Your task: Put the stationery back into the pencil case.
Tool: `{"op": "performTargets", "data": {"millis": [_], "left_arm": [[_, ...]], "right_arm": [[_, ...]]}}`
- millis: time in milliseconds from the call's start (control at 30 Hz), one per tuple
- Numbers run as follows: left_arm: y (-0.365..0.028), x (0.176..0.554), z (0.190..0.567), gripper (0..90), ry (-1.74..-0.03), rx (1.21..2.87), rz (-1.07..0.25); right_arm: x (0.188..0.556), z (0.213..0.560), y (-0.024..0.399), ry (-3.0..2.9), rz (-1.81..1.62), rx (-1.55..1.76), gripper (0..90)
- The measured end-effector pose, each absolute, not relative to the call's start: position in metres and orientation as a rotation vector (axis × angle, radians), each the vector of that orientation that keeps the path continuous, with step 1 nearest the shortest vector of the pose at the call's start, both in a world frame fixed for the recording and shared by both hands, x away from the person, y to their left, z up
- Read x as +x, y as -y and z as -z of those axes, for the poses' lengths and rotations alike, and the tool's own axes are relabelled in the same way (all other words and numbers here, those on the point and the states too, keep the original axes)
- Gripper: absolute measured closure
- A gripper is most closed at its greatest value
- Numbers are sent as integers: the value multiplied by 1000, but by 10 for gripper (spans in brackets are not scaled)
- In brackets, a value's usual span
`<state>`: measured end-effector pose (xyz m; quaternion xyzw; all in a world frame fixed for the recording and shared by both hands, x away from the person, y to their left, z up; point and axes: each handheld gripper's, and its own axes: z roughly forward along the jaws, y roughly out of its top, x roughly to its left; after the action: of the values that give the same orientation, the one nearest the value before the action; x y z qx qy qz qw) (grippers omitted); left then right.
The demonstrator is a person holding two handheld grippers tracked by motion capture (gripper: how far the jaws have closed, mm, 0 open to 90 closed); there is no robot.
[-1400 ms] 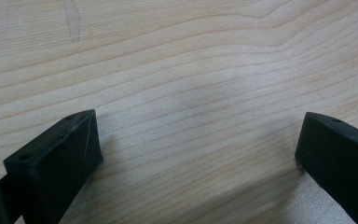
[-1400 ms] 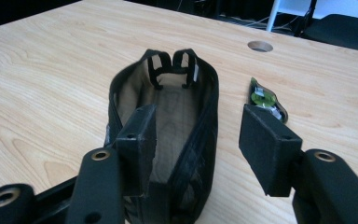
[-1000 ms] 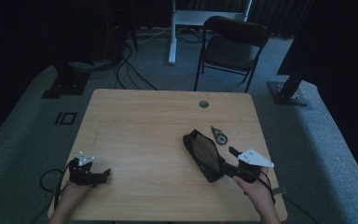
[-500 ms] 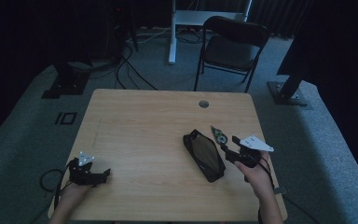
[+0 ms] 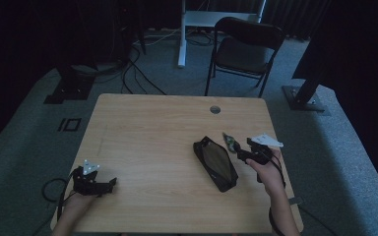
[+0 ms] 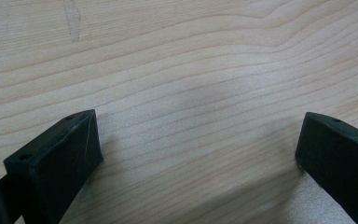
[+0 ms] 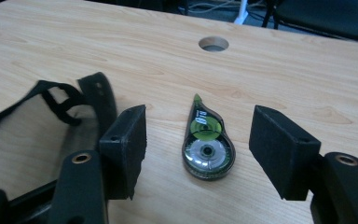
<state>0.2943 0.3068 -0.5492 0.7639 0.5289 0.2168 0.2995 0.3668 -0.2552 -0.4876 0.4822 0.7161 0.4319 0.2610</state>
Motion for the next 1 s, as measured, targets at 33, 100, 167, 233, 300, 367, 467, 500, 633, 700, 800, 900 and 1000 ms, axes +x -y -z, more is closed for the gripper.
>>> {"op": "performTargets", "data": {"millis": [33,100,167,233,300,367,467,500,633,700,800,900,1000], "left_arm": [[-307,294,549,2,-1405,2028,-576],[-307,294,549,2,-1404,2028,-576],[-307,294,549,2,-1404,2028,-576],[-307,294,549,2,-1404,2028,-576],[-307,294,549,2,-1404,2028,-576],[-307,294,549,2,-1404,2029,-576],[-307,294,549,2,-1404,2028,-576],[-307,294,549,2,-1404,2028,-576],[-307,294,549,2,-1404,2028,-576],[-307,294,549,2,-1404,2028,-576],[-307,294,549,2,-1404,2028,-576],[-307,294,549,2,-1404,2028,-576],[-307,294,549,2,-1404,2028,-576]], "right_arm": [[370,490,255,-1940,-1164,1314,356],[375,493,255,-1945,-1152,1323,342],[380,497,254,-1946,-1143,1333,337],[385,501,254,-1950,-1152,1351,305],[390,504,255,-1965,-1141,1358,302],[394,507,255,-1972,-1134,1370,293],[401,511,255,-1985,-1100,1375,278],[403,512,255,-1985,-1092,1382,269],[410,519,254,-1997,-1058,1390,269],[414,521,253,-2008,-1036,1385,269],[420,524,251,-2016,-1019,1395,269],[425,526,249,-2029,-1000,1391,269],[430,528,246,-2050,-982,1380,268]]}}
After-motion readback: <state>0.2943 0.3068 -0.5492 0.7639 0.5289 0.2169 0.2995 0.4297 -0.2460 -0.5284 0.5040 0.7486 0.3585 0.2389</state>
